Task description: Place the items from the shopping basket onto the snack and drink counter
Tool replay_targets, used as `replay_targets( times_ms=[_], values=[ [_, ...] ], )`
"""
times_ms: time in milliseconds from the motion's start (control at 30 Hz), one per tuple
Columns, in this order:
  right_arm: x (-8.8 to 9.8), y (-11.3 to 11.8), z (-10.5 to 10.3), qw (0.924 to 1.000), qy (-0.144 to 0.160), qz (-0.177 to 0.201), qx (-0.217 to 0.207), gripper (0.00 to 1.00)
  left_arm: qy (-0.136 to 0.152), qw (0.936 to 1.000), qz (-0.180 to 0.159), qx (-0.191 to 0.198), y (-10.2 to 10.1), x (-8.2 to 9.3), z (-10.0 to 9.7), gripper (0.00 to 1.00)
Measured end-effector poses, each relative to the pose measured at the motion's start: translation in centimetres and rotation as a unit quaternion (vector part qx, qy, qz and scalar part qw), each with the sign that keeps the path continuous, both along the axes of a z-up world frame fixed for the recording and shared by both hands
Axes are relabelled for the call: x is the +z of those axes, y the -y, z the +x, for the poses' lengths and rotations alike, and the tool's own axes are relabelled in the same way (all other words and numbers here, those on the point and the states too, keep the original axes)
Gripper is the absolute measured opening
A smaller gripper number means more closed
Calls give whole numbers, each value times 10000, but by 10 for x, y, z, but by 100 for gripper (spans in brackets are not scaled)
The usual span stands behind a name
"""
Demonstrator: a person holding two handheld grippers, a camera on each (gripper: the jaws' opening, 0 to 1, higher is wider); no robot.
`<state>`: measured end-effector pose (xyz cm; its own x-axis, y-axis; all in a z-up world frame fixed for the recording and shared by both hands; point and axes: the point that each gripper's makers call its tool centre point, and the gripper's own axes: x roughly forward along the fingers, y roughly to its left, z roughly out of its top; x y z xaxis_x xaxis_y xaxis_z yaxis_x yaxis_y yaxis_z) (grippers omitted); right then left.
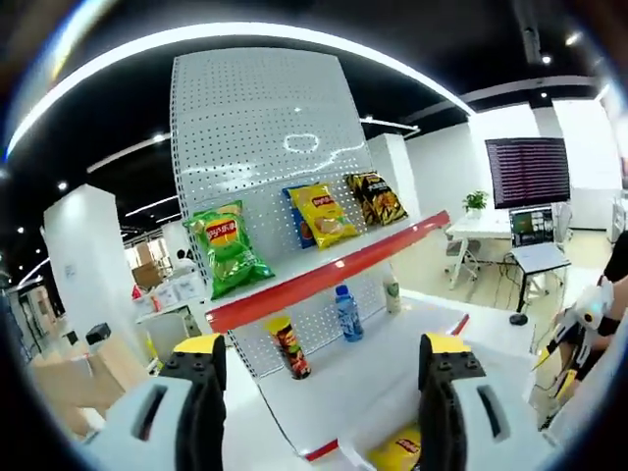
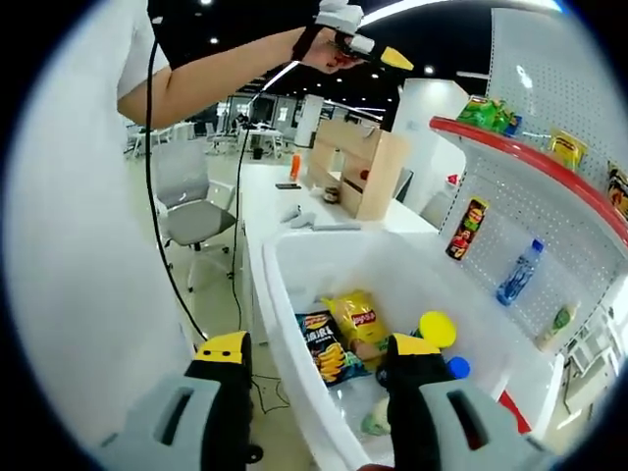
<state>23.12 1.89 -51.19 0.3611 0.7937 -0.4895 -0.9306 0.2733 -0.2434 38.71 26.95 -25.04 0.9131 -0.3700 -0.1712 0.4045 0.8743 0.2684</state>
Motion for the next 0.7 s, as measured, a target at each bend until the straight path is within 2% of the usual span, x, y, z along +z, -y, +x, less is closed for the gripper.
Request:
replay_targets(
  times_ms=[100,200,300,367,433,533,700],
  values=[
    [4,-3,7,10000,41,-10,47,55,-55,9996,144,-221,6,-7,-15,80],
    [7,-4,13,10000,54,-6,33,55,-100,9994,129,-304,10,-13,-26,80],
    [8,-4,16,10000,71,-19,36,55,-279,9963,477,-658,23,-29,-44,79],
    [8,-3,18,9999,87,-44,34,55,-532,9936,644,-762,27,-45,-53,78],
    [8,-1,22,10000,87,-46,9,55,-570,9914,872,-792,30,-55,-56,79],
    [8,-1,26,9999,126,-60,-32,54,-606,9912,954,-692,30,-62,-56,82],
    [12,-4,32,9999,132,11,-1,54,-744,9904,853,-787,34,-76,-61,83]
  ],
)
